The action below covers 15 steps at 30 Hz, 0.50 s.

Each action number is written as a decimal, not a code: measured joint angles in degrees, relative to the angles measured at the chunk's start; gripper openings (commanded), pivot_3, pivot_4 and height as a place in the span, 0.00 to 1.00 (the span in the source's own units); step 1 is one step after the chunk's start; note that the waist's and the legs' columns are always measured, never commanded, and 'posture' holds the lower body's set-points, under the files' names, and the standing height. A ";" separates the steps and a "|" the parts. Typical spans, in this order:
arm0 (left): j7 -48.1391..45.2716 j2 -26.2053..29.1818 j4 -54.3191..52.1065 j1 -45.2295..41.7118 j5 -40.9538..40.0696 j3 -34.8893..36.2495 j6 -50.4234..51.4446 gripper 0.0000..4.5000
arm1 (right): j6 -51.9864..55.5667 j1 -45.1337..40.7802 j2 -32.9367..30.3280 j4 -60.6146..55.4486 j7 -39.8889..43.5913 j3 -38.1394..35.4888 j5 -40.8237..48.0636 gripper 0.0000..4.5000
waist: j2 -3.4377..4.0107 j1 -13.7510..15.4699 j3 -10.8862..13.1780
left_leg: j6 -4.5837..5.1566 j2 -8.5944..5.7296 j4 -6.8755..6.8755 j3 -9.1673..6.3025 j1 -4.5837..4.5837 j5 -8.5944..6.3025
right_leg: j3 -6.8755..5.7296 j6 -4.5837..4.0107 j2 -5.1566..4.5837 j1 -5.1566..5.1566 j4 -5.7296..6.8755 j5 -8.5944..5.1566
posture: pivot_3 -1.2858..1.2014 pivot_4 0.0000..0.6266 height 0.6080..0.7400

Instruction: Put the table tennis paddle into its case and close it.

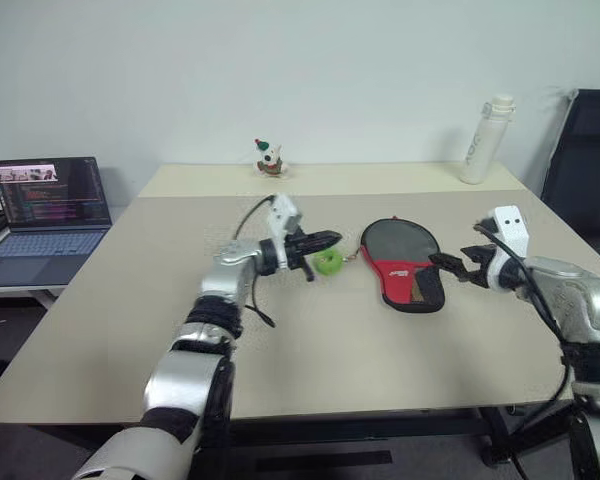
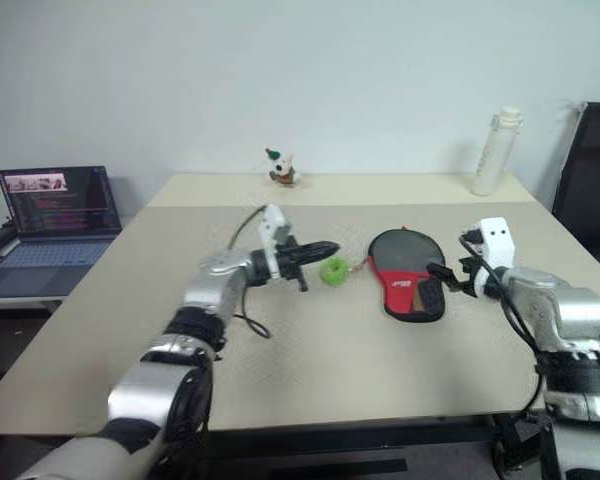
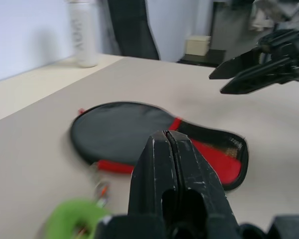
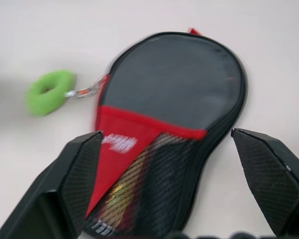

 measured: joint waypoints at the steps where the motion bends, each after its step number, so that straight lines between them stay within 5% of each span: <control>1: 0.20 0.86 -3.30 1.68 -0.49 0.14 1.89 0.01 | -2.58 -0.78 0.44 3.94 0.14 0.13 -1.31 1.00 | 0.00 0.09 0.00 | 0.00 0.01 0.00 -0.01 -0.01 0.00 | -0.01 0.00 0.00 0.00 0.00 0.00 | 0.52 0.24 1.00; 6: 2.68 4.00 -19.50 9.97 -3.32 0.11 10.66 0.01 | -14.38 -6.75 3.31 24.52 3.00 2.33 -7.02 1.00 | 0.00 0.56 0.00 | 0.00 0.02 0.02 0.01 -0.01 0.00 | 0.02 0.00 -0.07 0.02 -0.02 0.02 | 0.52 0.24 1.00; 15: 7.69 4.76 -31.26 15.40 -5.81 -0.09 18.26 0.01 | -27.42 -12.84 7.79 45.15 3.13 3.03 -13.15 1.00 | -0.01 0.33 -0.01 | -0.01 0.01 0.05 0.08 0.08 0.01 | 0.07 -0.07 0.00 0.05 0.02 0.07 | 0.52 0.24 1.00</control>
